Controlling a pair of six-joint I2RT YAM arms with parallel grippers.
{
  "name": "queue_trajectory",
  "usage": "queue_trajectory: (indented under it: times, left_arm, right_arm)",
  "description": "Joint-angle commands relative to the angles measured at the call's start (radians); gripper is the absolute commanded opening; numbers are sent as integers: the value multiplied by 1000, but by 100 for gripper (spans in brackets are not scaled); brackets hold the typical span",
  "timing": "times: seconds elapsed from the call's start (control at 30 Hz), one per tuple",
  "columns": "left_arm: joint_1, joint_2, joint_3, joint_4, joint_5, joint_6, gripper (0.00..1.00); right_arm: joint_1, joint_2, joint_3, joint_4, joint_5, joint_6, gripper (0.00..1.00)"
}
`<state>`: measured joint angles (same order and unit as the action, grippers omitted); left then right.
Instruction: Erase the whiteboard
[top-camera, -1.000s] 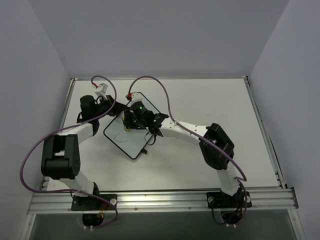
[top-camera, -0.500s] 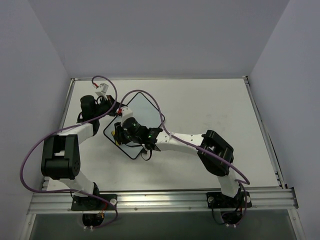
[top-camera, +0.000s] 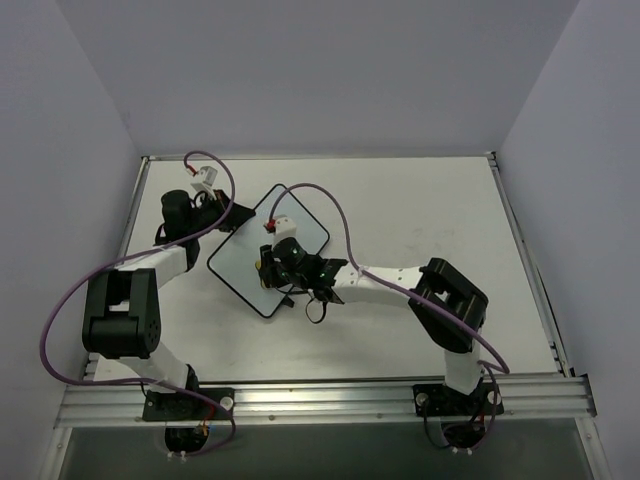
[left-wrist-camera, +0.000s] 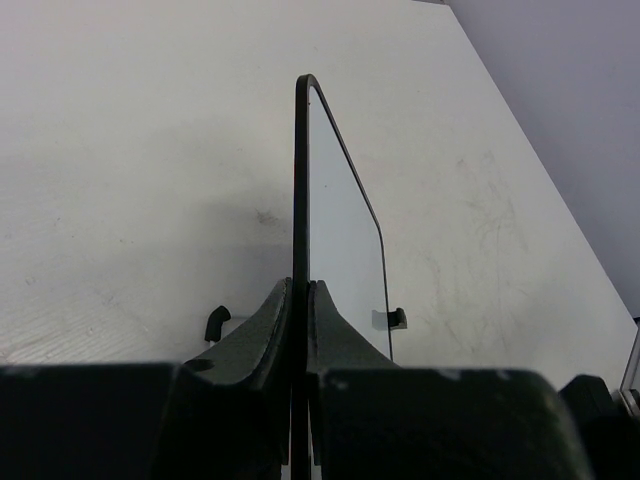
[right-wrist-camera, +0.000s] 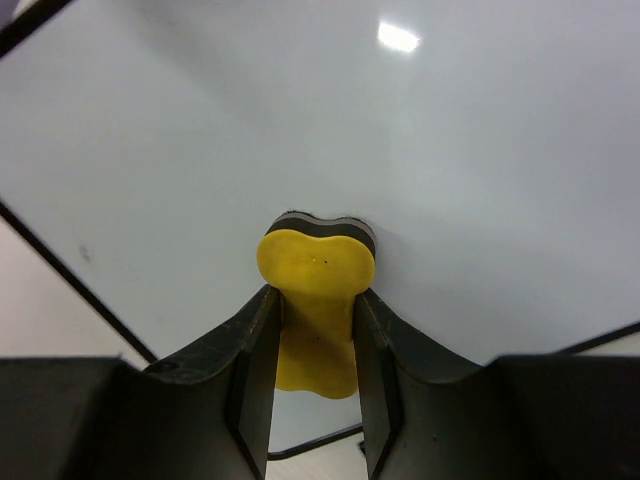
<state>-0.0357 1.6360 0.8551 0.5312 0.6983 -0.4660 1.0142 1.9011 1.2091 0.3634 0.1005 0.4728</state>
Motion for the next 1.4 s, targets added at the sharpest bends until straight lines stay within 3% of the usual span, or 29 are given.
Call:
queue_trajectory:
  times: [0.0,0.77,1.37]
  left_arm:
    - [-20,-25,18,29,-2,38,2]
    - [-38,-30,19,12,-11,53,2]
    - [-55,-24,32,-13,-26,70,2]
  right_arm:
    - [-52,-23,-54,-18,97,6,0]
    - [149,118,208,-41,113,-51,0]
    - [164,151,305,-159,99,-166,0]
